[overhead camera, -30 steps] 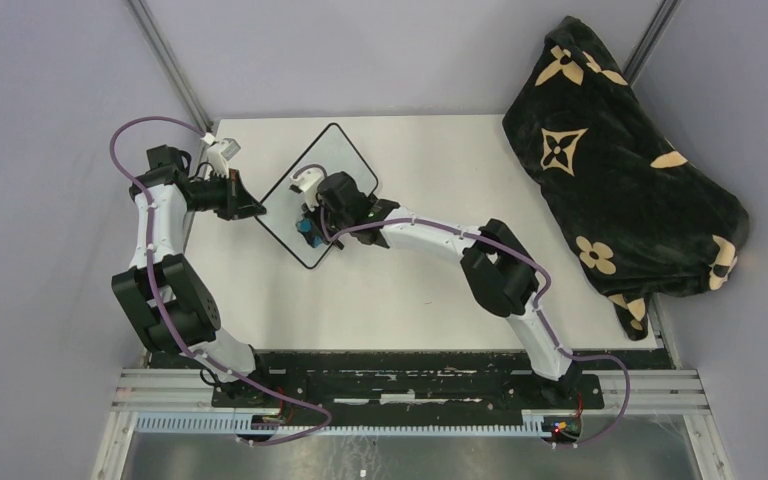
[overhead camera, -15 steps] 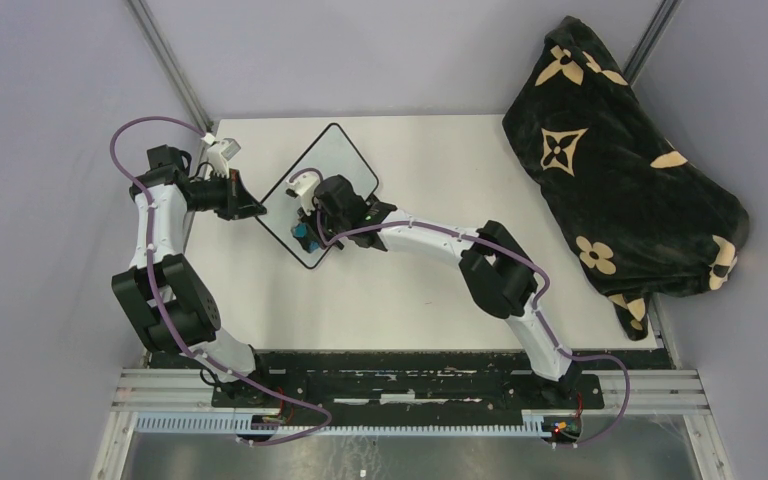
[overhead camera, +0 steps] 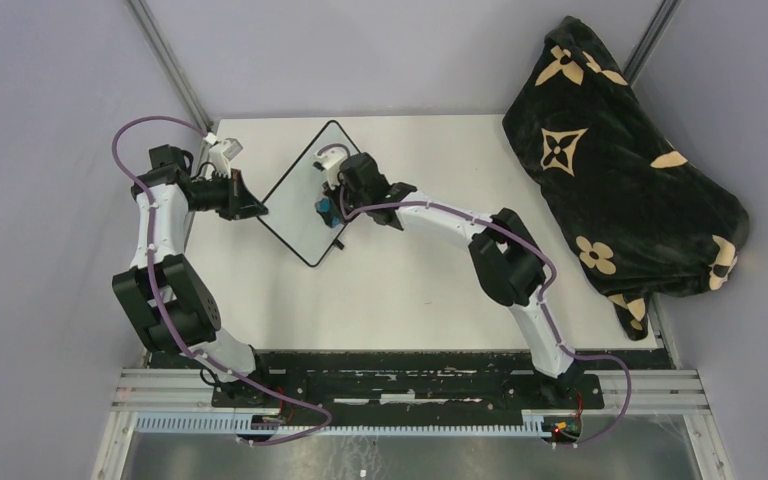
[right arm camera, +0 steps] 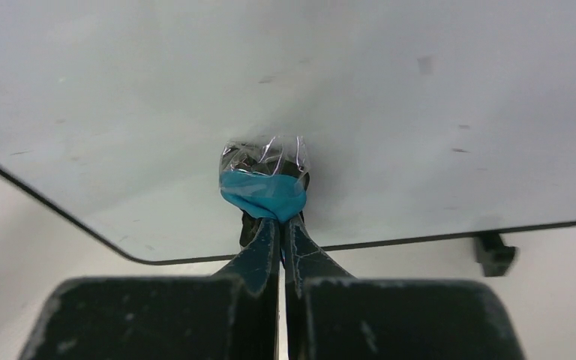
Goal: Erase the whiteboard
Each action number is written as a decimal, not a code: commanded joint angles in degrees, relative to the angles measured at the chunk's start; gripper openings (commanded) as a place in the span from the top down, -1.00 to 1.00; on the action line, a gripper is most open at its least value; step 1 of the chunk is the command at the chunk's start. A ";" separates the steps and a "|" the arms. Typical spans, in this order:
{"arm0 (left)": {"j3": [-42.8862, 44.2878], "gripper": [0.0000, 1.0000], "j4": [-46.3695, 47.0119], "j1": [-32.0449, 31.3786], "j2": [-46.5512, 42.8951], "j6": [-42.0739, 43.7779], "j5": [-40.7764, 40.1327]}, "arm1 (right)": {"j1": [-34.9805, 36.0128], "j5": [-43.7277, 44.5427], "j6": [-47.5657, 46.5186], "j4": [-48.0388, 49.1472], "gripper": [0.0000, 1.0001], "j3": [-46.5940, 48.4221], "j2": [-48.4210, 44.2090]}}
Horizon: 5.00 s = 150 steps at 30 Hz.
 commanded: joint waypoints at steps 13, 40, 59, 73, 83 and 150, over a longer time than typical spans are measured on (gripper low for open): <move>-0.50 0.94 -5.11 -1.06 -3.33 3.59 0.39 | -7.70 3.95 4.10 0.11 0.99 21.58 5.65; -1.31 0.94 -5.95 -1.08 -4.53 3.95 -0.21 | -13.73 4.04 3.32 -2.06 0.99 20.94 10.68; -3.13 0.94 -4.28 -1.14 -7.80 1.19 -3.46 | -23.02 16.27 0.11 -35.38 0.99 -15.73 -31.00; -2.86 0.84 -0.24 -1.10 -7.37 -3.06 -4.21 | -24.58 13.75 4.75 -38.79 0.93 -29.68 -33.84; -2.53 0.73 3.70 -1.14 -5.58 -6.08 -1.86 | -24.84 9.64 5.50 -36.41 0.90 -30.54 -31.02; -10.81 -0.98 33.07 3.63 -14.33 -31.78 -30.87 | -25.12 14.99 8.37 -35.68 -0.19 -35.15 -27.00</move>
